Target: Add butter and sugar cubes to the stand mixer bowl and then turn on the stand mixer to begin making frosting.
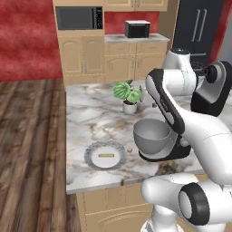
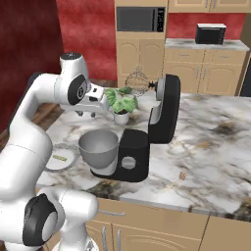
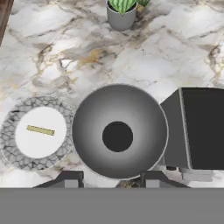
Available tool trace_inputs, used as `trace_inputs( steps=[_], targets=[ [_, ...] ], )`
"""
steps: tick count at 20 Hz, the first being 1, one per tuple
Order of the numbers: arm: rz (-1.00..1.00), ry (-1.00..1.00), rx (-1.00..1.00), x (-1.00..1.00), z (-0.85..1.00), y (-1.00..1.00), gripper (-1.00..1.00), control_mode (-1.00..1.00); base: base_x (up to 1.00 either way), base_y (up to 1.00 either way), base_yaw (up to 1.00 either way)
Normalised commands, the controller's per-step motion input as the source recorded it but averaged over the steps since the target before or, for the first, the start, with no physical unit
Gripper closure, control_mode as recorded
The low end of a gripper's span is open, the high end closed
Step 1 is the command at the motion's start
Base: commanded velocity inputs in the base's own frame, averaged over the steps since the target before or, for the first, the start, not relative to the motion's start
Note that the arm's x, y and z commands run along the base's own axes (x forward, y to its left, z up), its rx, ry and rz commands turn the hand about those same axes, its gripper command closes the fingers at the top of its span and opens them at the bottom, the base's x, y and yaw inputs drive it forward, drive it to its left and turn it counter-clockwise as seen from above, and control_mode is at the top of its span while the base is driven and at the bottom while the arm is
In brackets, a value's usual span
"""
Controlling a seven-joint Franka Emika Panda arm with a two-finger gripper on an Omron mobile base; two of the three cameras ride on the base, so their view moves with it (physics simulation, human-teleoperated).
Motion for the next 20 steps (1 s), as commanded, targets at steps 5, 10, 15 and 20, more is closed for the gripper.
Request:
trace_inputs(
  steps=[5, 10, 15, 20],
  targets=[
    [0.0, 0.0, 0.0, -0.31, 0.0, -0.49, -1.0, -1.0, 0.0, 0.0, 0.0],
    [0.01, 0.02, 0.1, -0.74, 0.0, -1.0, -1.0, -1.0, 0.0, 0.0, 0.0],
    [0.06, 0.0, 0.11, -0.76, -0.04, -1.0, -1.0, -1.0, 0.0, 0.0, 0.0],
    [0.24, 0.0, 0.11, -0.17, -0.1, -1.0, -1.0, -1.0, 0.0, 0.0, 0.0]
  ],
)
